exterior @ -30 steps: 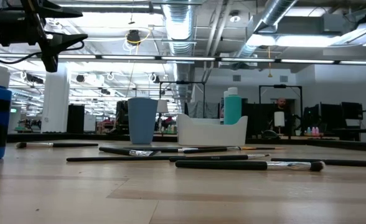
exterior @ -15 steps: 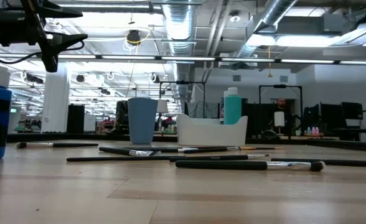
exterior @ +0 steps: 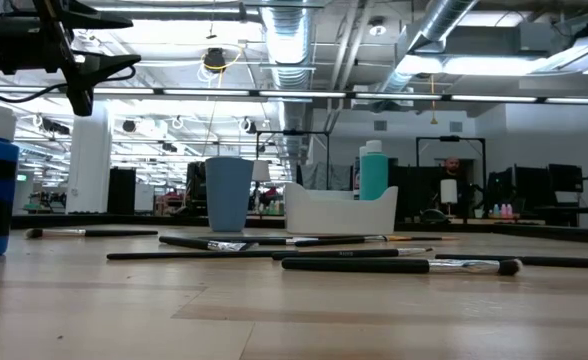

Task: Pick & Place Paint Supplies
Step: Put the white paint bottle into the white bin

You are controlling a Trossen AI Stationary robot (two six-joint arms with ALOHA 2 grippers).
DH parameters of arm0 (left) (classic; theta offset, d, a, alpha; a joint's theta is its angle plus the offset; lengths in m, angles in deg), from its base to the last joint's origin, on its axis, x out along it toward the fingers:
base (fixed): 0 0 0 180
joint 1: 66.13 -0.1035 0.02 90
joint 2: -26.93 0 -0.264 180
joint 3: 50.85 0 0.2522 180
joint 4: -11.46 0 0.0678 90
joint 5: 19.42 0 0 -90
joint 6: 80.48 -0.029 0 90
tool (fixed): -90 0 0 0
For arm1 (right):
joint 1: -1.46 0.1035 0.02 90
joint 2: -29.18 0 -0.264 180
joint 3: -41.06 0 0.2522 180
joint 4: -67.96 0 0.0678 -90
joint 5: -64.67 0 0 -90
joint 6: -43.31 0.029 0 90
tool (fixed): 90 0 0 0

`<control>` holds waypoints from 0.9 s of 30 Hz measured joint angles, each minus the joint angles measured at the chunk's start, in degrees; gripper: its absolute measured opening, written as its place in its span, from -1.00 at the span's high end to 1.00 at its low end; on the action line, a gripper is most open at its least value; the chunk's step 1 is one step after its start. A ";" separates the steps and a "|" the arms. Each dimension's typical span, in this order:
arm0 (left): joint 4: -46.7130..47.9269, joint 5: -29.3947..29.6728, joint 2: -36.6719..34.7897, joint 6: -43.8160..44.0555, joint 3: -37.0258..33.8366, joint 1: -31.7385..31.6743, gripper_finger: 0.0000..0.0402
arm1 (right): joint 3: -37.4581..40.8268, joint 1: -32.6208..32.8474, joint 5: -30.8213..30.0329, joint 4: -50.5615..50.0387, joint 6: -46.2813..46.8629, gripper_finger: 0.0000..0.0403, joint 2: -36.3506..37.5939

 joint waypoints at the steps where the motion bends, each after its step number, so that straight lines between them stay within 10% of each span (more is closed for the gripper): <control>1: 0.00 0.00 0.00 -0.01 0.00 0.00 0.01 | 0.00 -1.33 0.00 -0.05 -1.67 0.43 0.00; 27: 0.00 0.00 0.00 -0.17 0.00 0.00 0.01 | -7.41 -40.68 -4.87 1.53 -48.03 0.44 -0.52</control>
